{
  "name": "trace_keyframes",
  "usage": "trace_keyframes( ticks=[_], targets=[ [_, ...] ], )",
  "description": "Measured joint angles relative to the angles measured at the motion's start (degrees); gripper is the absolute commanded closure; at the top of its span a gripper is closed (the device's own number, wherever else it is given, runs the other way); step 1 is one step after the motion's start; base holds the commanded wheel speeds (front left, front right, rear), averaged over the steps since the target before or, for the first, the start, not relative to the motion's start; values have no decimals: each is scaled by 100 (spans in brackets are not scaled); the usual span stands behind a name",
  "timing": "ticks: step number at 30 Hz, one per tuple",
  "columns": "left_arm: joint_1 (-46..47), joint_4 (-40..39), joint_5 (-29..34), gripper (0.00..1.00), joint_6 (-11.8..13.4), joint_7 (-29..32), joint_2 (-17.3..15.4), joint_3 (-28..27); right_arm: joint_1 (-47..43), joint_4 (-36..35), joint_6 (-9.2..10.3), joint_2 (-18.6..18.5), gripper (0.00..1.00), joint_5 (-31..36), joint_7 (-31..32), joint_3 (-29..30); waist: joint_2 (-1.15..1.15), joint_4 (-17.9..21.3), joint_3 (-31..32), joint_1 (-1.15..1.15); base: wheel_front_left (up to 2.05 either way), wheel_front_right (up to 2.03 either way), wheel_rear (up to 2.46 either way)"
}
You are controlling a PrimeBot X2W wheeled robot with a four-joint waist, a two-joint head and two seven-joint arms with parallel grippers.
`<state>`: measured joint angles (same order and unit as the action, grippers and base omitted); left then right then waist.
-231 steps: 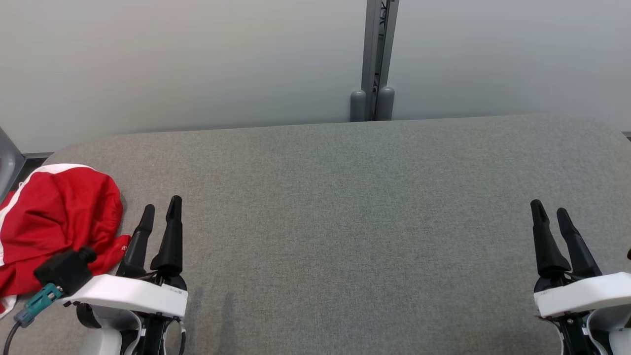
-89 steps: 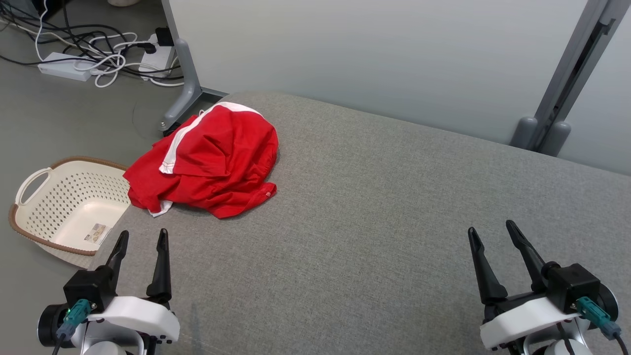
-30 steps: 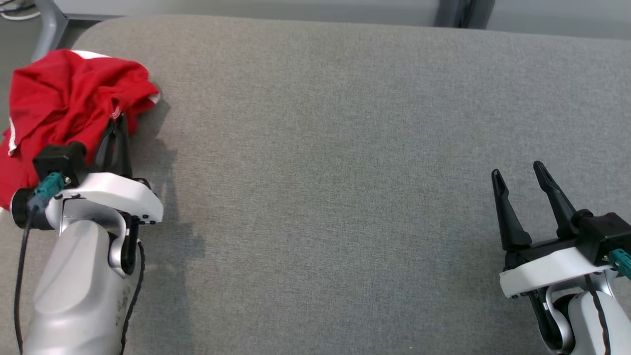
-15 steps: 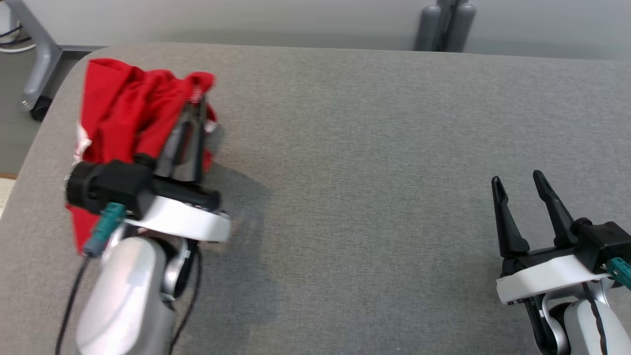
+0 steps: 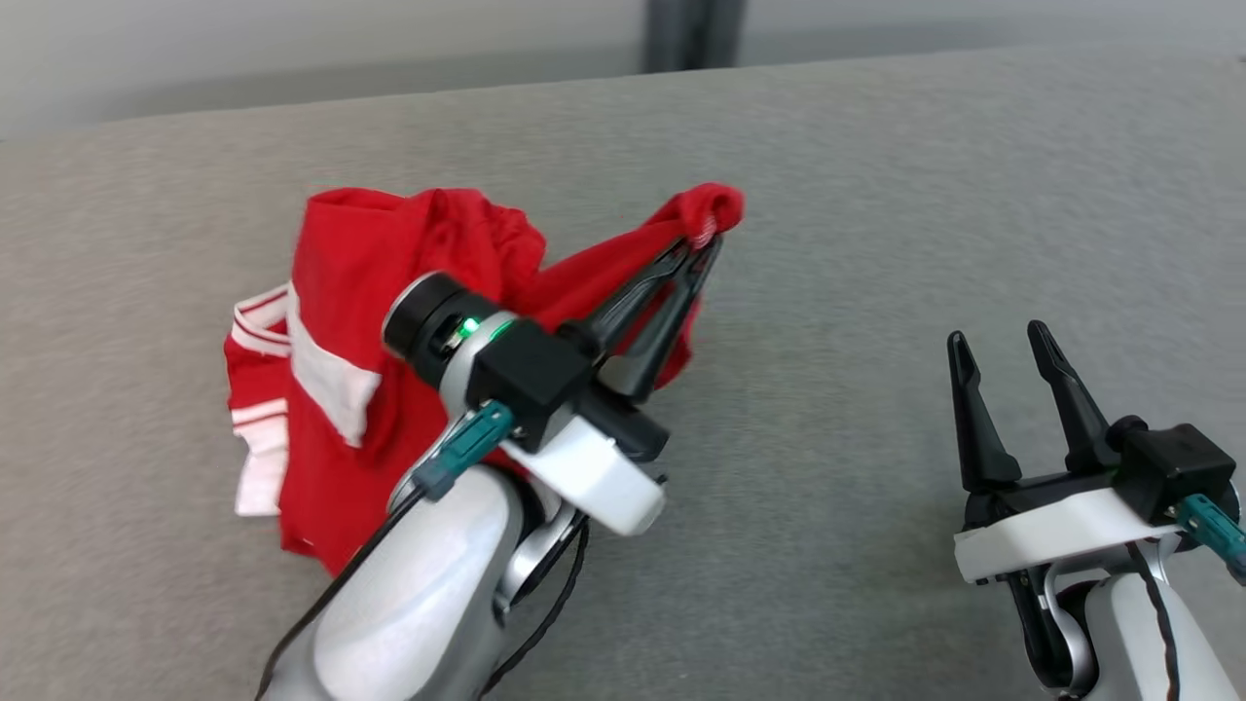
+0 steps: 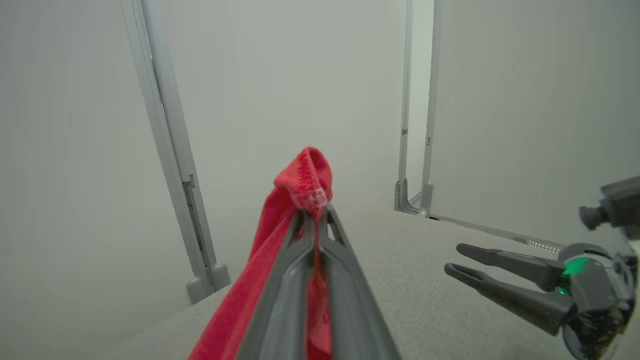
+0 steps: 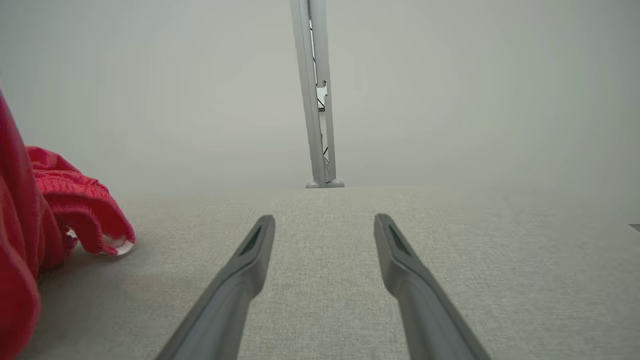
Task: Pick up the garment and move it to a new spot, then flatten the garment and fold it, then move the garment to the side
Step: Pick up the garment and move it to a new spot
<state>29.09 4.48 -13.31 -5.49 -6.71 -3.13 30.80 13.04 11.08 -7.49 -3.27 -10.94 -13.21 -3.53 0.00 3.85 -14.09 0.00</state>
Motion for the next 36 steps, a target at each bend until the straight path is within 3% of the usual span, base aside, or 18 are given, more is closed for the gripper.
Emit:
trace_keyframes(
  ticks=[10,18,19,20,21,30,36],
  targets=[
    [764,721,-404,100,11,248,37,660,53,312,1,31,0,-374,-148,-26,0,1182,-357,0,0,0,0],
    [766,1850,-694,100,-15,687,34,924,105,371,1,37,0,-643,-170,-37,0,1484,-817,0,0,0,0],
    [765,1919,-738,71,-42,723,33,976,112,370,1,36,0,-643,-170,-30,0,1461,-832,0,0,0,0],
    [762,1957,-776,14,-52,727,33,1034,118,369,1,37,0,-641,-171,-23,0,1426,-837,0,0,0,0],
    [760,1964,-832,0,-58,715,33,1080,131,368,1,40,0,-621,-170,-22,0,1381,-832,0,0,0,0],
    [701,1789,-839,0,-15,168,29,1168,185,354,0,45,0,-392,-175,80,0,942,-650,0,0,0,0],
    [436,1459,-927,0,459,-255,-180,723,148,353,1,47,0,-224,-178,188,0,540,-452,0,0,0,0]
  ],
)
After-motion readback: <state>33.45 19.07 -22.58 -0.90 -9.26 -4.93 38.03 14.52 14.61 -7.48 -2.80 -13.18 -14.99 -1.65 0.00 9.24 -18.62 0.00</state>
